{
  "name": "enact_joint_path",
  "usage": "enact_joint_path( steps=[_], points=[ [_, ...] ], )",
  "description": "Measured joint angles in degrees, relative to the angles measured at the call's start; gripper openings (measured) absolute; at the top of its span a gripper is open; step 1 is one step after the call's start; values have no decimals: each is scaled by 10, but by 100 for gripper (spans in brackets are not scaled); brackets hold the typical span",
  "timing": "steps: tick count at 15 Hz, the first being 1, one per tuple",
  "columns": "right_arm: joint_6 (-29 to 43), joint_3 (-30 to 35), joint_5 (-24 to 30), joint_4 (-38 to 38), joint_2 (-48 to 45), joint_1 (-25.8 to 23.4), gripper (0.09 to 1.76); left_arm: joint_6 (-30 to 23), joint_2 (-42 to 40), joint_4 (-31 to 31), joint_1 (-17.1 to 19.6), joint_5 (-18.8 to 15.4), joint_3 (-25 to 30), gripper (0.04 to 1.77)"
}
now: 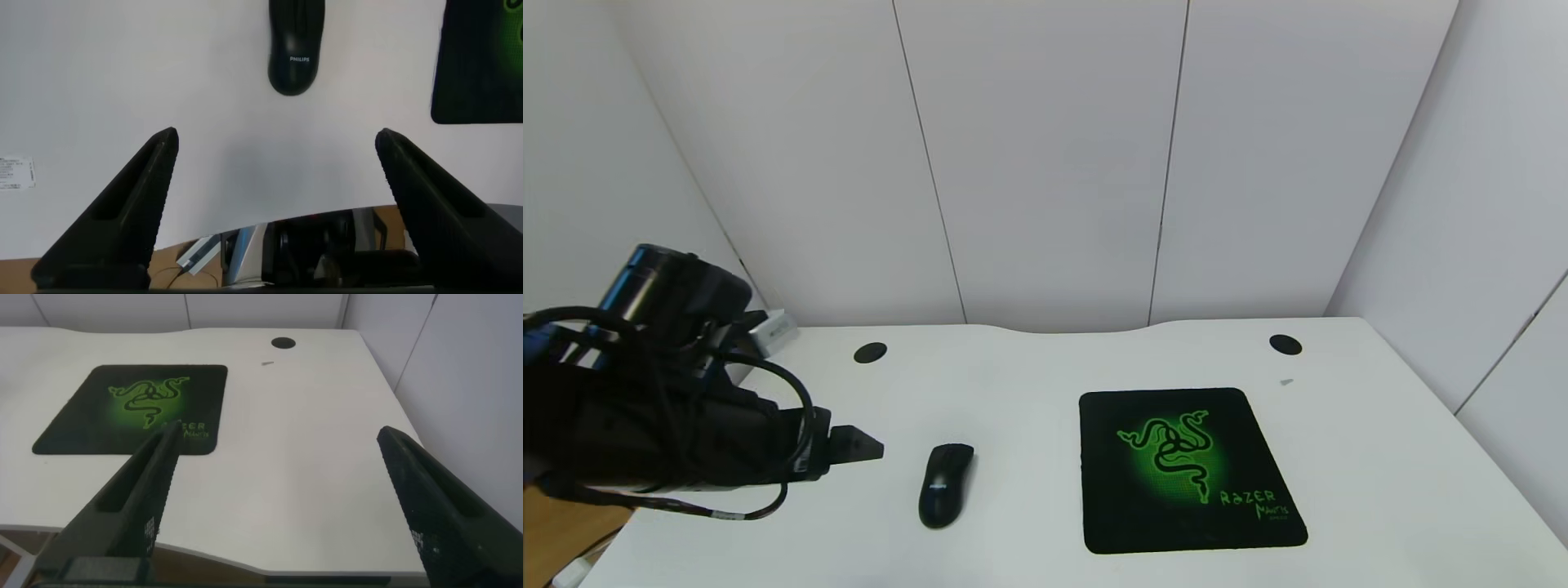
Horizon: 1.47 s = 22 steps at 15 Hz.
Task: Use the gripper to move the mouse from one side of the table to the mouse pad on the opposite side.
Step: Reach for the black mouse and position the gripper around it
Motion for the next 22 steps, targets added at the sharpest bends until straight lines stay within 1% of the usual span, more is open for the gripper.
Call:
enact_joint_path(
  steps=[3, 9, 14, 16, 22],
  points=[
    [0, 0, 0, 0, 0, 0, 171, -2, 45, -20, -20, 5, -22, 172],
    [0, 0, 0, 0, 0, 0, 171, -4, 140, -20, -25, 4, -70, 172],
    [0, 0, 0, 0, 0, 0, 171, -3, 216, -23, -28, 3, -82, 172],
    [0, 0, 0, 0, 0, 0, 171, -3, 241, -36, -29, 4, -86, 172],
    [0, 0, 0, 0, 0, 0, 171, -2, 297, -52, -31, 7, -103, 172]
  ],
)
